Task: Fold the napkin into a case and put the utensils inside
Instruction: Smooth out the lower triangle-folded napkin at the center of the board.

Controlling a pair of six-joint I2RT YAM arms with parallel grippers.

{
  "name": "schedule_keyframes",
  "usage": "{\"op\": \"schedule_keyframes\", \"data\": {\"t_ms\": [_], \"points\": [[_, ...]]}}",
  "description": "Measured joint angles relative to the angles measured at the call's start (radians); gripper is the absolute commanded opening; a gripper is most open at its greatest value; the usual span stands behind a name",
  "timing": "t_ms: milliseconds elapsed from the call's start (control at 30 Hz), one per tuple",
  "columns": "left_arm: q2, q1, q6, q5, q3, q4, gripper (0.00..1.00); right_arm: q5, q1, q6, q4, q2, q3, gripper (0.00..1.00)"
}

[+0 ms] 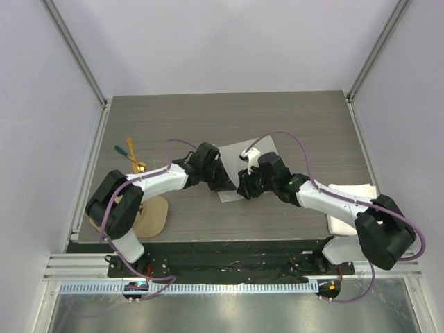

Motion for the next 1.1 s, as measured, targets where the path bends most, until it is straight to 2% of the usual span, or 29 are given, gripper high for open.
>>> {"op": "schedule_keyframes", "data": {"t_ms": [233, 400, 433, 467, 667, 800, 1100], "points": [[0.000, 0.022, -0.044, 0.027, 0.000, -0.002, 0.04, -0.007, 0.043, -0.080, 0.143, 0.000, -0.137, 0.51], [0.000, 0.026, -0.068, 0.057, 0.000, 0.008, 0.03, 0.048, 0.092, -0.103, 0.210, 0.000, -0.151, 0.53], [0.000, 0.026, -0.072, 0.063, 0.000, 0.011, 0.04, 0.067, 0.103, -0.109, 0.225, 0.000, -0.151, 0.58], [0.000, 0.026, -0.076, 0.067, 0.000, 0.013, 0.04, 0.086, 0.114, -0.117, 0.235, 0.000, -0.151, 0.76], [0.000, 0.031, -0.095, 0.080, -0.004, 0.020, 0.04, 0.201, 0.146, -0.143, 0.240, -0.005, -0.150, 0.71], [0.000, 0.034, -0.096, 0.083, -0.006, 0.020, 0.02, 0.241, 0.149, -0.153, 0.240, -0.009, -0.150, 0.63], [0.000, 0.042, -0.104, 0.095, -0.010, 0.025, 0.01, 0.261, 0.160, -0.151, 0.212, -0.055, -0.145, 0.64]]}}
